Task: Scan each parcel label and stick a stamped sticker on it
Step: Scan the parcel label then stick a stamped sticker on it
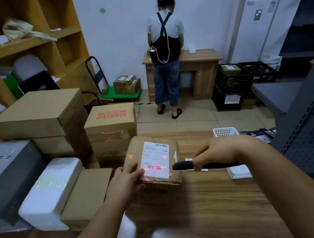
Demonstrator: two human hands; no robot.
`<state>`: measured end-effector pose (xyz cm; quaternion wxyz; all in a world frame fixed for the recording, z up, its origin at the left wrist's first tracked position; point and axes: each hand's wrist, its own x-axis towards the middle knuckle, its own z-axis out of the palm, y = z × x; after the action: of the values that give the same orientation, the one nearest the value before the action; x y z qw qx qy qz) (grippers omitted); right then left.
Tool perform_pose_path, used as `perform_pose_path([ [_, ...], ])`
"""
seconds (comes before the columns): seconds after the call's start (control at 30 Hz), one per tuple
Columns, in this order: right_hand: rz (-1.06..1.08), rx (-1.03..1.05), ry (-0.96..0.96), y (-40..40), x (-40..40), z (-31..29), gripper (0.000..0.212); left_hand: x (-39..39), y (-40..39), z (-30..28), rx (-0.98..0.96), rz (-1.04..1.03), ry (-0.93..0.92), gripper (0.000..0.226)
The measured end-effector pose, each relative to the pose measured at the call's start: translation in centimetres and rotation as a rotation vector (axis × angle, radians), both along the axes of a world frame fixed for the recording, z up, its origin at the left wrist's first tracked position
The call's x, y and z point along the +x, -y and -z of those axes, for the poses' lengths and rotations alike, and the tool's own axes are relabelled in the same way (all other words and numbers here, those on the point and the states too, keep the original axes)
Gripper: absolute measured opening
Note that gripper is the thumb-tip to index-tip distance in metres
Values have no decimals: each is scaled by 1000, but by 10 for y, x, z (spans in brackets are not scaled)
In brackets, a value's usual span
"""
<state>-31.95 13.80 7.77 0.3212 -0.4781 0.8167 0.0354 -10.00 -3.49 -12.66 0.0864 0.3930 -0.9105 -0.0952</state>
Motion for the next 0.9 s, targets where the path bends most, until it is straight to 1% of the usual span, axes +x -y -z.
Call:
perform_pose_path([
  [0.07,1,2,15,-2,-3,0,36,0,0,-5,-92,63,36,50],
  [0.17,13,-14,58,-6,-8,1,35,1,-3,-8,-184,131,115,55],
  [0.3,42,-30,114,-12,-15,4,41,0,-11,-14,-277,190,100,57],
  [0.4,53,-39,161,-18,-20,5,52,-1,-14,-13,-273,172,100,61],
  [0.5,64,-51,152,-22,-24,9,63,-1,-11,-8,-251,147,79,64],
  [0.67,77,-80,169,-27,-29,10,52,2,-14,-4,-238,137,35,60],
  [0.77,71,-55,159,-28,-28,11,65,2,-15,-2,-247,130,40,59],
  [0.9,71,-44,171,-24,-28,15,68,4,-16,-1,-253,113,42,60],
])
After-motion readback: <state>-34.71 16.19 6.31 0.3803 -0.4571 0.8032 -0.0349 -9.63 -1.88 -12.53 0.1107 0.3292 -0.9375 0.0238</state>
